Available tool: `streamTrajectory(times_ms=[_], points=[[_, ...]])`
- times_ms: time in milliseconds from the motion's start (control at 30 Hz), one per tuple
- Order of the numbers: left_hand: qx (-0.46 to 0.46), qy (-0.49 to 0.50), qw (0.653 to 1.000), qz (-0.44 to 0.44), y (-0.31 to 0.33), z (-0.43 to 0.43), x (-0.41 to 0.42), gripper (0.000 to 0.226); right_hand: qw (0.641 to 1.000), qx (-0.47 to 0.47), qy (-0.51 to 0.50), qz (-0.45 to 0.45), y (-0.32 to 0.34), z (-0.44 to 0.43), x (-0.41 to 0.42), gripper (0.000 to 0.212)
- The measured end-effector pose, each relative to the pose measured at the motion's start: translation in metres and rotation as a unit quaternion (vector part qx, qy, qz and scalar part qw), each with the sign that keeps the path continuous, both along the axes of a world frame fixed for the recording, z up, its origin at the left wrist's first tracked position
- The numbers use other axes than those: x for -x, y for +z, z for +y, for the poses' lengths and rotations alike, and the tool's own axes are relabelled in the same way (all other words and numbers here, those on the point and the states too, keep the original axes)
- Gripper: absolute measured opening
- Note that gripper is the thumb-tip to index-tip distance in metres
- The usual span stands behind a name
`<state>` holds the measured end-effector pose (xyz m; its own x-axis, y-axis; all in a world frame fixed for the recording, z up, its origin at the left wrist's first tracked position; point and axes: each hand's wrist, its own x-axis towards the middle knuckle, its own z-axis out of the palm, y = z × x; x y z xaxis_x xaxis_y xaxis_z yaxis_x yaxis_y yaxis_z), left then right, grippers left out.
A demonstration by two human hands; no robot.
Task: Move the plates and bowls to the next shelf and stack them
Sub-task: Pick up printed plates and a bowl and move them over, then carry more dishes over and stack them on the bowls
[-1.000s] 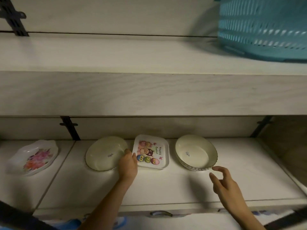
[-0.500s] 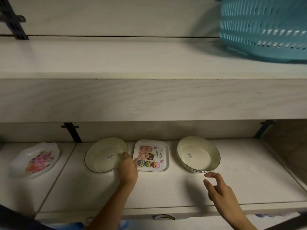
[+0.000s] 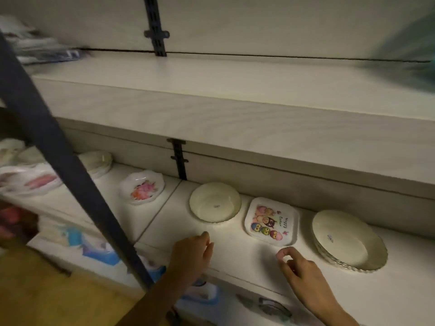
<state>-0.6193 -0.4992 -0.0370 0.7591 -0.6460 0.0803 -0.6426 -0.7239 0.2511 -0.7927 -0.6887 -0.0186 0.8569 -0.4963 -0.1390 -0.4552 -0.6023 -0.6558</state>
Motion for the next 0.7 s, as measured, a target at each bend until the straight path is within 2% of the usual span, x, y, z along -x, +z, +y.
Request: streamTrajectory(times_ms=[133, 200, 267, 433, 533, 700], points=[[0.018, 0.057, 0.997, 0.041, 0.015, 0.070, 0.015, 0.026, 0.997, -0.002, 0.079, 0.001, 0.002, 0.044, -0.038, 0.018], [0.012, 0.093, 0.994, 0.054, 0.023, 0.105, 0.022, 0.022, 0.992, 0.002, 0.127, -0.006, 0.004, 0.069, -0.056, 0.014], [-0.012, 0.132, 0.989, 0.058, 0.030, 0.139, 0.025, 0.027, 0.986, 0.013, 0.167, -0.007, 0.007, 0.095, -0.072, 0.013], [-0.026, 0.211, 0.977, 0.013, 0.031, 0.222, 0.021, 0.029, 0.963, 0.056, 0.265, 0.014, 0.016, 0.162, -0.107, 0.016], [-0.017, 0.234, 0.972, -0.003, 0.032, 0.270, 0.010, 0.026, 0.956, 0.062, 0.286, 0.013, 0.022, 0.203, -0.124, 0.009], [-0.027, 0.227, 0.973, -0.007, 0.034, 0.341, -0.023, 0.026, 0.956, 0.063, 0.288, 0.003, 0.017, 0.269, -0.154, 0.011]])
